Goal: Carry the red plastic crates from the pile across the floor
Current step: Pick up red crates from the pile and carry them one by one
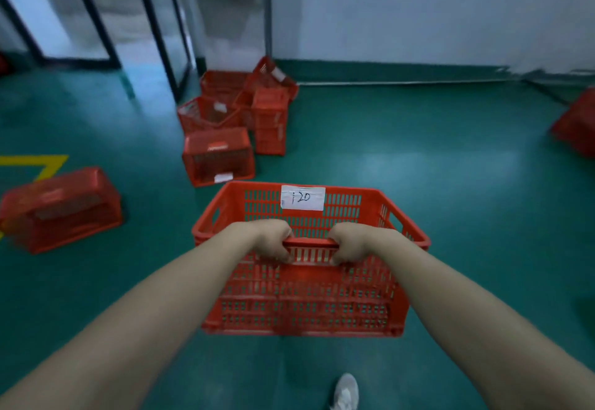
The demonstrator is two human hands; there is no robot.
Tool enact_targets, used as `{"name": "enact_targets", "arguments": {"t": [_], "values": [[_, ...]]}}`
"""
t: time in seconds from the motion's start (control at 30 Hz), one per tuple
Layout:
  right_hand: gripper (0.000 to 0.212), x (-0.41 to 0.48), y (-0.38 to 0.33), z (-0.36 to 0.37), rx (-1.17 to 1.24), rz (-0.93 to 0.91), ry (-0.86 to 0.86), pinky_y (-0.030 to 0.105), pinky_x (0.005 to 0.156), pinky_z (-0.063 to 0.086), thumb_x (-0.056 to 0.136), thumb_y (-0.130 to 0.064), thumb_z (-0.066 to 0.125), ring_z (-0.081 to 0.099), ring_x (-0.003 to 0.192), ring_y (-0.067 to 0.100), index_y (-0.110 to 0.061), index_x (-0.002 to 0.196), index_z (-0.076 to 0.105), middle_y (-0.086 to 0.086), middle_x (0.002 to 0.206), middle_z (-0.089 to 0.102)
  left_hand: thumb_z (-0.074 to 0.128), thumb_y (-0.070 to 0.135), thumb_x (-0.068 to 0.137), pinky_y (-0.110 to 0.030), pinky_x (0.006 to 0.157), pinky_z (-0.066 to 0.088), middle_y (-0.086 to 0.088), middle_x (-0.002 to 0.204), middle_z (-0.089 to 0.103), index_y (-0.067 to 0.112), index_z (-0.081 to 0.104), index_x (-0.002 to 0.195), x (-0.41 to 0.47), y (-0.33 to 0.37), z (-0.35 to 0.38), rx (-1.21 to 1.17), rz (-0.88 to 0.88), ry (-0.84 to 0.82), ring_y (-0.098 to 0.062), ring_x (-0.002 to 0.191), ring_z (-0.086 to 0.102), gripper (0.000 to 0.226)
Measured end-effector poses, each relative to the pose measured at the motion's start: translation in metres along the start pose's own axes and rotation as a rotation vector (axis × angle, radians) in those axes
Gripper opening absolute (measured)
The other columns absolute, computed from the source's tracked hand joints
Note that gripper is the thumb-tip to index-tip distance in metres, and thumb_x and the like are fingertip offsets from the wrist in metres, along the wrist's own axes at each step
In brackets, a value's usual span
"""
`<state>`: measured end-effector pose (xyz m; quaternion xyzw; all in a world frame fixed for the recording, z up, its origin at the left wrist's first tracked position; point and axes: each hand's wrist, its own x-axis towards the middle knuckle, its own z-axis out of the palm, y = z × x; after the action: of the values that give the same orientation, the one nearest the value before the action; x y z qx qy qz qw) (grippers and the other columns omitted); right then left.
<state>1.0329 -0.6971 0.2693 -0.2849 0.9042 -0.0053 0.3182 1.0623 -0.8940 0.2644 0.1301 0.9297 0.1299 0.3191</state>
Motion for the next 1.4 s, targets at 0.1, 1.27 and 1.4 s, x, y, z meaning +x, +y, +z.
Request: {"name": "enact_targets", "arguments": {"t": [0.1,1.27,1.4], "values": [[0.025,-0.023,0.053,-0.032,0.038,0.071,0.081,0.026,0.076,0.044,0.085,-0.025,0.071,0.063,0.100,0.026,-0.010,0.104,0.066,0.009,0.106,0.067,0.068,0.029,0.086,-0.027,0.070,0.048,-0.002,0.091,0.070,0.015,0.067,0.094,0.033,0.049,-0.045,0.095,0.071,0.035,-0.019,0.078,0.063,0.017],[0.014,0.011,0.651,-0.348,0.215,0.830,0.464,0.031,0.072,0.045,0.089,-0.029,0.067,0.055,0.085,0.018,-0.020,0.093,0.056,-0.002,0.096,0.058,0.060,0.028,0.091,-0.028,0.083,0.050,0.005,0.100,0.063,0.024,0.062,0.106,0.620,0.433,-0.466,0.536,0.722,0.177,-0.012,0.093,0.060,0.016],[0.014,0.029,0.702,-0.373,0.236,0.899,0.476,0.031,0.071,0.044,0.089,-0.028,0.065,0.056,0.088,0.020,-0.018,0.096,0.059,0.001,0.098,0.059,0.060,0.029,0.091,-0.028,0.082,0.050,0.005,0.102,0.064,0.024,0.063,0.109,0.680,0.459,-0.500,0.589,0.787,0.191,-0.013,0.095,0.060,0.018]]}}
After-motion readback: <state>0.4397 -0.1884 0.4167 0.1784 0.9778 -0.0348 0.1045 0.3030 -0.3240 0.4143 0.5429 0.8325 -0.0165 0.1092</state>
